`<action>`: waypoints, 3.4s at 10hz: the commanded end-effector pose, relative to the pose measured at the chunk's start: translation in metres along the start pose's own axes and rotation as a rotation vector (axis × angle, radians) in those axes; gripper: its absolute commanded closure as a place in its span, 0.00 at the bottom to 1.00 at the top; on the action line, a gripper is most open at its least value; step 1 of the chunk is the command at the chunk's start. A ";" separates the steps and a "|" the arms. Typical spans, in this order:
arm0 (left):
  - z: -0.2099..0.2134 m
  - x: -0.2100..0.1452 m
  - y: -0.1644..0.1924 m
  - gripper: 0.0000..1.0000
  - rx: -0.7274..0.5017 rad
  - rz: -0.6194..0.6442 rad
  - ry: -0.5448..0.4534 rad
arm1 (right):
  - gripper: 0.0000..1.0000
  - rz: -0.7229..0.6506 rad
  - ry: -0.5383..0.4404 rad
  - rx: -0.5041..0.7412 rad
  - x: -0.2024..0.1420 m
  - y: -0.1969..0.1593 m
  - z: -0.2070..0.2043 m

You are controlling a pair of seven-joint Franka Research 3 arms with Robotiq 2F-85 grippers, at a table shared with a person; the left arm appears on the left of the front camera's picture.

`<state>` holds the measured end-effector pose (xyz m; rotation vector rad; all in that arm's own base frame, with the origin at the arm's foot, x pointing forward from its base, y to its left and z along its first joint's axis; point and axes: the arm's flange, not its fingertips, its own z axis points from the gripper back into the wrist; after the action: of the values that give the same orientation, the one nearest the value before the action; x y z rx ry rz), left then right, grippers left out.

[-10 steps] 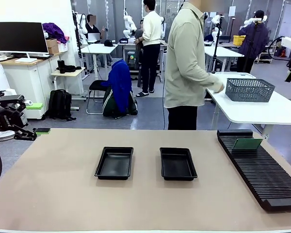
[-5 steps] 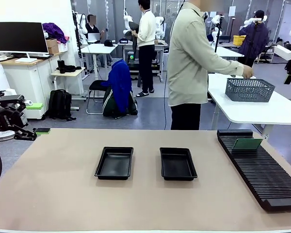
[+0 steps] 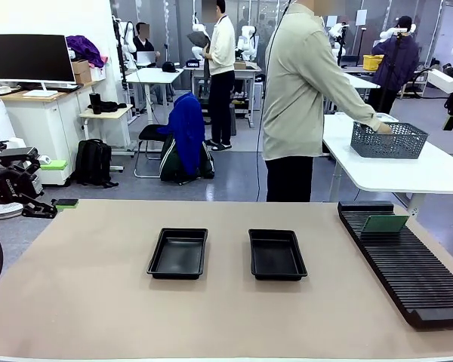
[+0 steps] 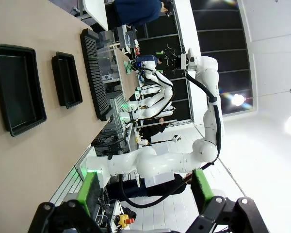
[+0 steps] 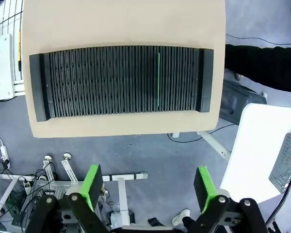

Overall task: Inspect and transfer BCBs to ESD trays.
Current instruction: Pick up the Blank PCB from the PCB Rack and place it in the left ESD tray.

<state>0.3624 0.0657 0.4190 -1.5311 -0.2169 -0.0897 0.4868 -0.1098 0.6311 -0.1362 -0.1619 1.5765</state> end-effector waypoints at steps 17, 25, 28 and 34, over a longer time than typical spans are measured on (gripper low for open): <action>0.001 -0.001 0.000 0.00 0.006 -0.002 -0.005 | 0.00 0.011 -0.028 -0.061 0.037 -0.018 -0.174; 0.001 -0.001 0.000 0.00 0.006 -0.002 -0.005 | 0.00 -0.007 -0.018 -0.030 0.051 -0.021 -0.234; 0.001 -0.001 0.000 0.00 0.006 -0.002 -0.005 | 0.00 -0.003 -0.002 -0.058 0.054 -0.023 -0.253; 0.001 -0.001 0.000 0.00 0.006 -0.002 -0.005 | 0.00 -0.038 0.001 -0.073 0.048 -0.026 -0.277</action>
<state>0.3624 0.0657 0.4190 -1.5311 -0.2169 -0.0897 0.5648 -0.0565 0.3722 -0.1689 -0.1985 1.5620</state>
